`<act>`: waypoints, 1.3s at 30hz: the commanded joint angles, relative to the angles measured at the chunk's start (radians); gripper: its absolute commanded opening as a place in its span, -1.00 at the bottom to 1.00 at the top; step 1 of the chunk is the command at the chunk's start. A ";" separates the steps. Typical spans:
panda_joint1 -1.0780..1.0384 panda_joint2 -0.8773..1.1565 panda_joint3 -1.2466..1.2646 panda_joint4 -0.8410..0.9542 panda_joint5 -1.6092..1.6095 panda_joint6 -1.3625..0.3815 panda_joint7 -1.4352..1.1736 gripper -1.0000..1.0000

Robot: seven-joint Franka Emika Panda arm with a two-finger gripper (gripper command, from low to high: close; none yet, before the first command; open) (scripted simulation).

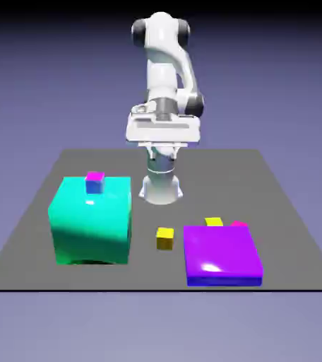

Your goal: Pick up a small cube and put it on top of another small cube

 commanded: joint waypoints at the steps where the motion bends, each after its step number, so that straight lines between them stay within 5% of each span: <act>1: 0.036 0.025 -0.034 -0.002 -0.026 -0.014 -0.038 0.00; 20: 0.725 0.495 -0.684 -0.043 -0.520 -0.285 -0.750 0.00; 32: 0.557 0.828 -0.483 -0.018 -0.334 0.008 -0.870 0.00; 33: 0.557 0.828 -0.483 -0.018 -0.334 0.008 -0.870 -1.00; 39: 0.654 0.647 -0.598 -0.032 -0.440 -0.155 -0.808 -1.00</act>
